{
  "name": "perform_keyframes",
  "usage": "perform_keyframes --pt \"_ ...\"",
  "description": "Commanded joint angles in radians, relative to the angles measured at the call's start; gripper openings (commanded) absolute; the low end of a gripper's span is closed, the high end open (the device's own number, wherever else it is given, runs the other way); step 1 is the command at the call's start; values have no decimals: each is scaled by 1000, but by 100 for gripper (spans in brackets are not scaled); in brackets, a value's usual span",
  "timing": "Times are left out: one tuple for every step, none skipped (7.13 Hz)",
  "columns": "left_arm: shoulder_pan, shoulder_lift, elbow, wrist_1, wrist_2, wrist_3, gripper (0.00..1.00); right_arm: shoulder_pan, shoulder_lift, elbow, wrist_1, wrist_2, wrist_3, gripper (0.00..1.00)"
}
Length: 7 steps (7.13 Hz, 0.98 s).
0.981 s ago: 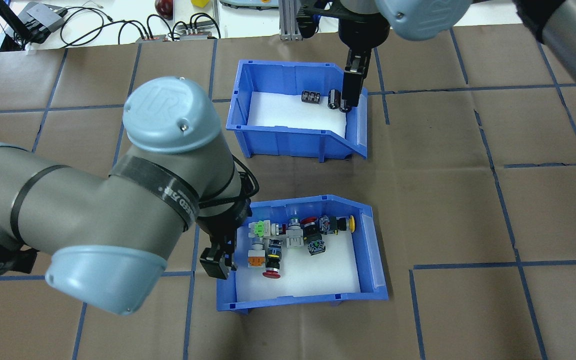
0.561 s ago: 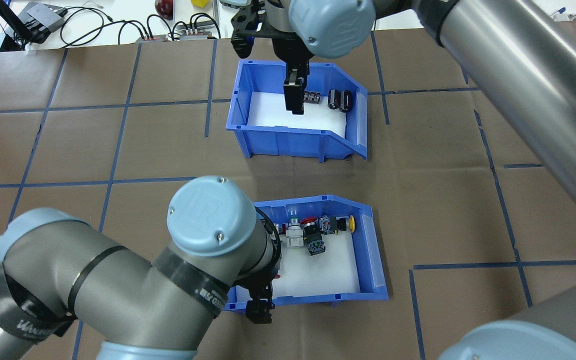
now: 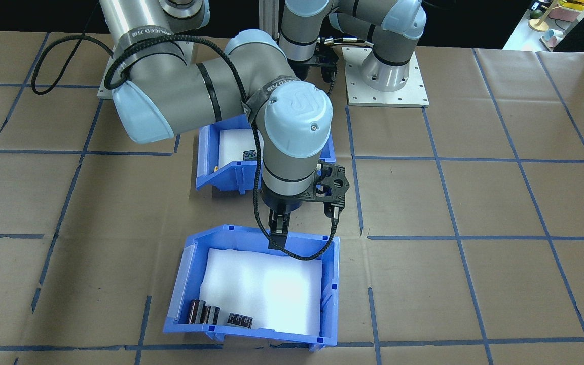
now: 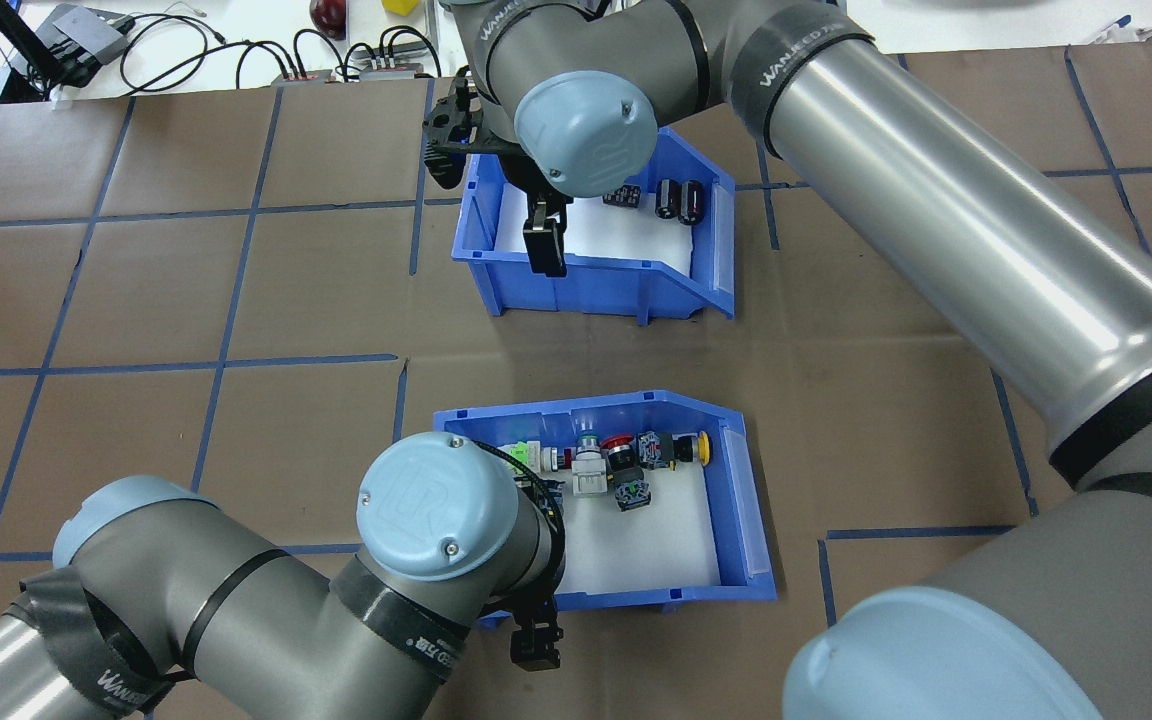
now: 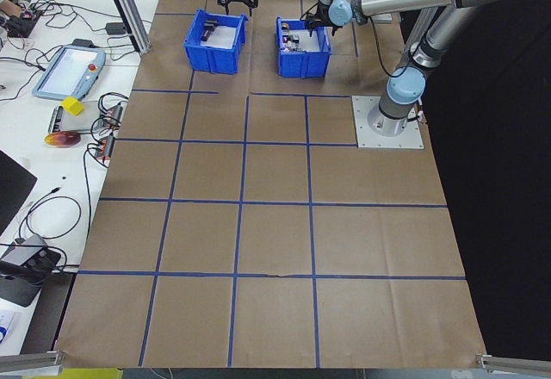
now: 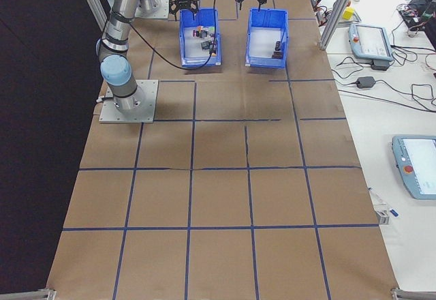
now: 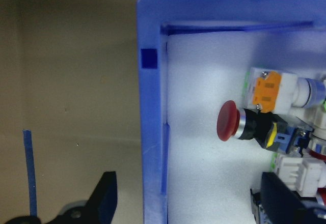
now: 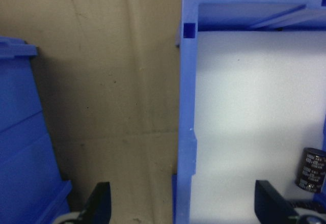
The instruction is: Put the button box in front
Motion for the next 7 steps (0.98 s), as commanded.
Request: perform_keyframes --pt "-41 -59 1 9 0 -55 98 -4 5 133 -237 1 7 100" --pt "-54 -80 1 9 2 -52 90 -3 7 182 -323 4 21 98" --pt "-61 -87 1 15 0 -38 60 -3 7 195 -347 5 12 88" --pt "-64 -90 -6 18 -4 9 28 -3 8 196 -347 1 10 71" --pt "-62 -91 0 24 -24 17 11 -1 10 195 -347 -7 12 54" --pt "-62 -67 0 24 -88 16 2 -1 10 192 -346 -10 10 39" --pt "-56 -41 6 24 -89 19 0 -1 7 189 -346 -11 10 26"
